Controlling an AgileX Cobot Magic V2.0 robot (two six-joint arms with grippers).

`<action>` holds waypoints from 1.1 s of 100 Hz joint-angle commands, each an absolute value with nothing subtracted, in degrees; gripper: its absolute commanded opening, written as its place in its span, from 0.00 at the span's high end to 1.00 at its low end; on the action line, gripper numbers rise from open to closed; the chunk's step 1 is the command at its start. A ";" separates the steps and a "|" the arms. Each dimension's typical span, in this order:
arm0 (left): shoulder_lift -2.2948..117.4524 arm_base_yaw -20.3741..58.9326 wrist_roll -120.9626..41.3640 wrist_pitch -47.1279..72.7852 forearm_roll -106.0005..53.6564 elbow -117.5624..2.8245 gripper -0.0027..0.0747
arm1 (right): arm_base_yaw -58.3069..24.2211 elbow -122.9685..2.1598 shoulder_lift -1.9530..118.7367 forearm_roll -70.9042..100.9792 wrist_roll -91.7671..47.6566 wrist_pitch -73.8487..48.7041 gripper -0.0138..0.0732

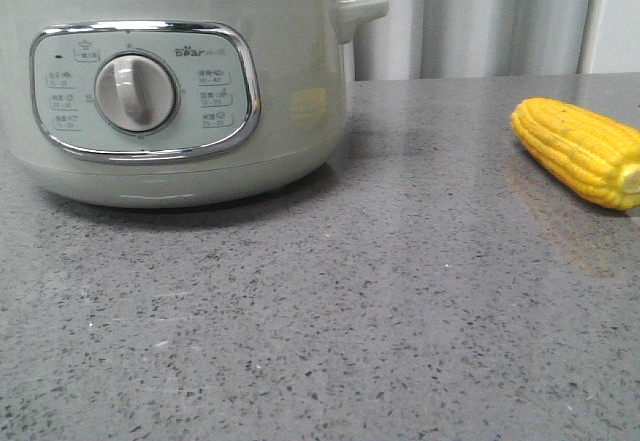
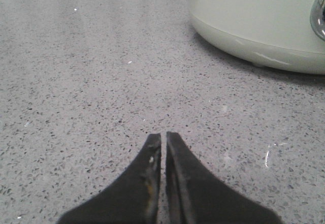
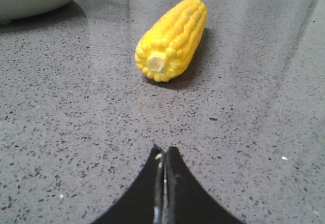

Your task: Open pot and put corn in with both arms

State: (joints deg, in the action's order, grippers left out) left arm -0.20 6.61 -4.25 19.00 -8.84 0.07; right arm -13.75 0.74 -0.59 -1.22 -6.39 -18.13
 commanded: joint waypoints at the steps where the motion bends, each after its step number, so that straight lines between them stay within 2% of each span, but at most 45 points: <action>1: -2.06 6.37 -3.81 17.23 -9.63 1.58 0.99 | -13.68 2.21 -1.63 -1.91 -6.76 -16.40 0.93; 110: -2.06 6.37 -3.81 17.23 -9.63 1.58 0.99 | -13.68 2.21 -1.63 -1.91 -6.76 -15.45 0.93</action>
